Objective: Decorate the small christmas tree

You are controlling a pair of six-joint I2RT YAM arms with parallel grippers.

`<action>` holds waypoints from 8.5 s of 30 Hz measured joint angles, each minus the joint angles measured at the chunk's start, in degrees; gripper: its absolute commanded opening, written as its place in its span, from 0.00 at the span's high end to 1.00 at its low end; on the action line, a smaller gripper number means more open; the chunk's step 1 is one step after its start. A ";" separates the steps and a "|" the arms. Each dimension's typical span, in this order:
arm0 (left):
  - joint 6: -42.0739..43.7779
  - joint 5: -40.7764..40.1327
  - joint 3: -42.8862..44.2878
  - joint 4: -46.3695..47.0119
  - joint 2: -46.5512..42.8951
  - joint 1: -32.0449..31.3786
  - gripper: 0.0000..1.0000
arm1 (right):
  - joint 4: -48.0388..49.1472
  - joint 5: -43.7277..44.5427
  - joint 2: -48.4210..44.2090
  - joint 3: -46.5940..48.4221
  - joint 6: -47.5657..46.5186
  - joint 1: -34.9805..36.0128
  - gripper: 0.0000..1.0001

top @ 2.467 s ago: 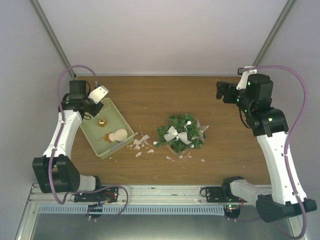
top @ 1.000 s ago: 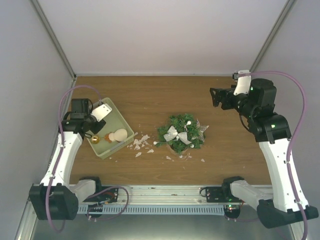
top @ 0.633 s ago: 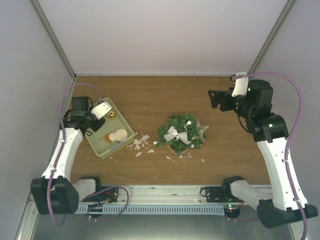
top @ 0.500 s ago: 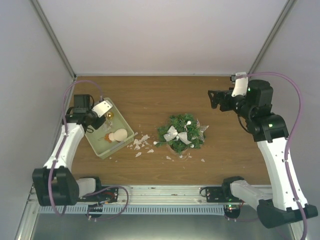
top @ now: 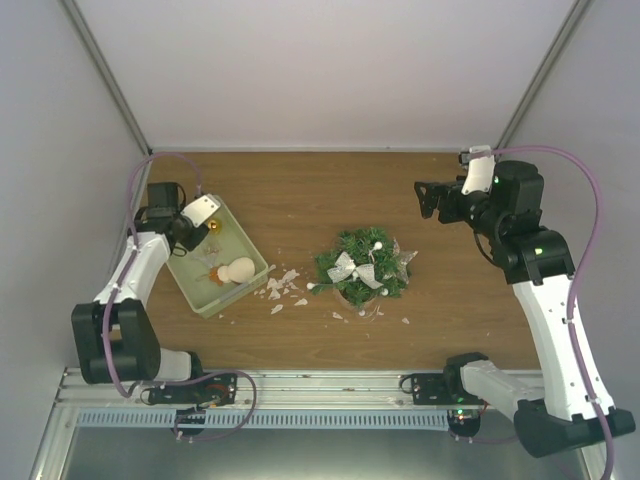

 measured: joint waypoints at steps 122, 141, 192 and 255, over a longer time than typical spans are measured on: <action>-21.59 29.94 42.60 -20.70 -0.35 -22.21 1.00 | 2.99 -33.68 -9.44 -2.82 -0.44 0.26 0.10; -22.95 36.13 57.18 -22.88 7.72 -40.57 1.00 | 9.03 -36.28 -4.68 -5.66 -1.16 7.37 0.09; -23.37 40.63 61.44 -23.28 11.47 -45.81 1.00 | 16.26 -31.80 -0.37 -8.35 0.35 20.02 0.71; -21.05 34.32 55.41 -23.82 9.99 -51.39 1.00 | 0.74 -26.82 -8.24 -10.21 0.83 20.06 0.43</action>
